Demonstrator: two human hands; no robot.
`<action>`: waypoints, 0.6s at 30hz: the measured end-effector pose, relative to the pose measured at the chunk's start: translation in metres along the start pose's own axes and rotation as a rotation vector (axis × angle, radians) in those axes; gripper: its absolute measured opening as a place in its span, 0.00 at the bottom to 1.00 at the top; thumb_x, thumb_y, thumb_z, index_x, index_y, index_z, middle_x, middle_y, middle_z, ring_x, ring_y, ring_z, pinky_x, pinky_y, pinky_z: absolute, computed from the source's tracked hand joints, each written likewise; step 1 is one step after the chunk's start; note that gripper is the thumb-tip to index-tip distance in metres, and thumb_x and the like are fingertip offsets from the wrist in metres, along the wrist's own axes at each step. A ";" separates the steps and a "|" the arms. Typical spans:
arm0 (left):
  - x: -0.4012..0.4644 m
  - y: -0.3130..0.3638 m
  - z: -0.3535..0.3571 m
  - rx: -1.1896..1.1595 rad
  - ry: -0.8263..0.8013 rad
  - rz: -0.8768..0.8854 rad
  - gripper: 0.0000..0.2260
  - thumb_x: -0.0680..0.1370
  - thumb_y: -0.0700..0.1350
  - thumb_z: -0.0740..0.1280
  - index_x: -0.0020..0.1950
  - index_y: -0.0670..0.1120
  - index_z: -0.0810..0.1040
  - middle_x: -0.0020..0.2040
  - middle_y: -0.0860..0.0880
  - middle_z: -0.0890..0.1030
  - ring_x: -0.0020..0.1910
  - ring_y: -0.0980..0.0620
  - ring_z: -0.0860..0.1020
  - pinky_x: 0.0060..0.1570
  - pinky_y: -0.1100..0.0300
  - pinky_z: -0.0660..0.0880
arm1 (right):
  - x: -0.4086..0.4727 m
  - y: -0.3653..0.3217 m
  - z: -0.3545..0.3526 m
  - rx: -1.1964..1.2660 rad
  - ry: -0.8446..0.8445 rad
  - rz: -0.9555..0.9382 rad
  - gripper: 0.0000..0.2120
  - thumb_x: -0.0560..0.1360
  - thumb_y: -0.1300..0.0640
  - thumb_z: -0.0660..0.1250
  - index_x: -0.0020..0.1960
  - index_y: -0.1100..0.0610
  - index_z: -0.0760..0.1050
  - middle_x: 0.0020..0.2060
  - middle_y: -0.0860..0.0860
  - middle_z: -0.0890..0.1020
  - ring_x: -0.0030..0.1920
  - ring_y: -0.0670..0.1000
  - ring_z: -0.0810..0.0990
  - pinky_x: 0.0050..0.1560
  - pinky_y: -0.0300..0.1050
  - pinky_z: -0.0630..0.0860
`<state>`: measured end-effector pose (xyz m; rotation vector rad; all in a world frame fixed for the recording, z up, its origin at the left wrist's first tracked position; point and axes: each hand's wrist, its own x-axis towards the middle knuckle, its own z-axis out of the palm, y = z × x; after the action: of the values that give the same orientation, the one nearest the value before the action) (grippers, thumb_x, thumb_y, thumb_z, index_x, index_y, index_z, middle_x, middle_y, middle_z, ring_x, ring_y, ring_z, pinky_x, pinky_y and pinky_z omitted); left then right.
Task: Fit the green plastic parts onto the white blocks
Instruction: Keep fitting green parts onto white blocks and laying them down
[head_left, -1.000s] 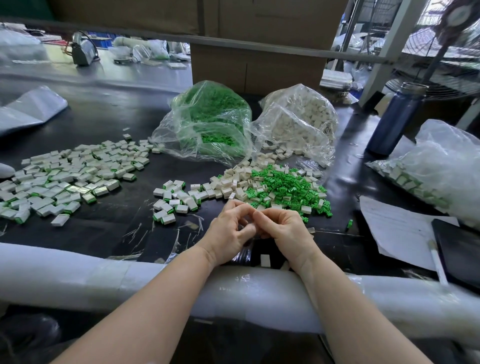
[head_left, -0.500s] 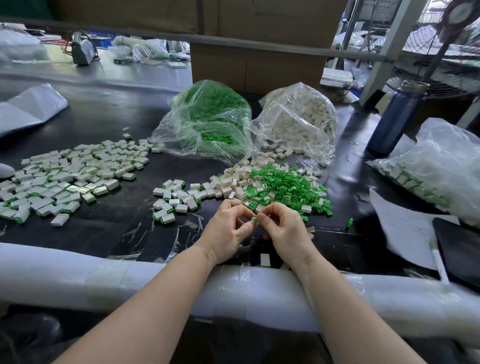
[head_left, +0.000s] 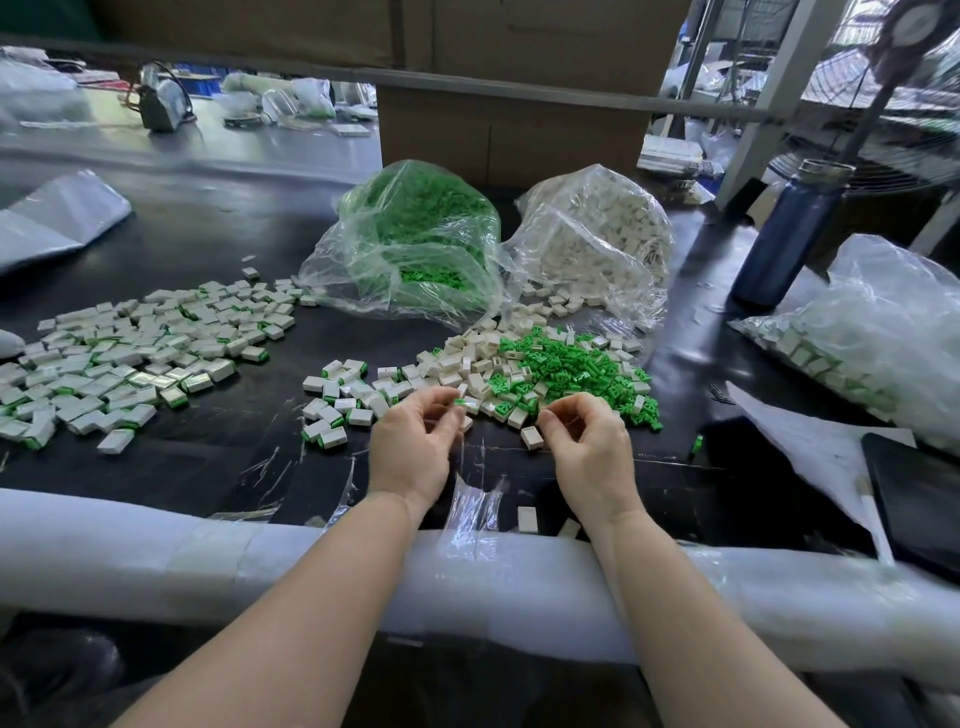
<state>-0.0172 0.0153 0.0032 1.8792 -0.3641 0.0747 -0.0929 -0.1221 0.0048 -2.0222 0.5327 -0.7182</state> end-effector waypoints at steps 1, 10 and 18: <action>0.002 -0.001 -0.001 -0.002 0.071 -0.022 0.08 0.76 0.39 0.68 0.53 0.44 0.81 0.42 0.47 0.82 0.41 0.51 0.80 0.45 0.61 0.78 | 0.000 0.000 0.000 -0.013 0.015 0.006 0.03 0.75 0.59 0.68 0.42 0.54 0.76 0.42 0.52 0.79 0.42 0.50 0.76 0.46 0.43 0.73; 0.009 -0.007 -0.005 0.167 0.259 -0.157 0.13 0.76 0.36 0.64 0.61 0.38 0.76 0.63 0.42 0.66 0.56 0.46 0.72 0.51 0.74 0.60 | 0.005 0.004 -0.006 -0.125 0.197 0.114 0.03 0.75 0.60 0.66 0.43 0.55 0.75 0.43 0.50 0.74 0.50 0.54 0.74 0.47 0.38 0.64; 0.004 -0.001 -0.002 0.429 0.138 -0.103 0.17 0.76 0.39 0.64 0.65 0.37 0.72 0.69 0.42 0.62 0.69 0.43 0.59 0.67 0.59 0.57 | 0.007 0.007 -0.010 -0.263 0.193 0.295 0.08 0.76 0.61 0.63 0.51 0.55 0.79 0.55 0.55 0.77 0.59 0.57 0.72 0.60 0.50 0.69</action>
<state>-0.0132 0.0166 0.0037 2.2983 -0.1629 0.2265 -0.0951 -0.1359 0.0046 -2.0606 1.0621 -0.6930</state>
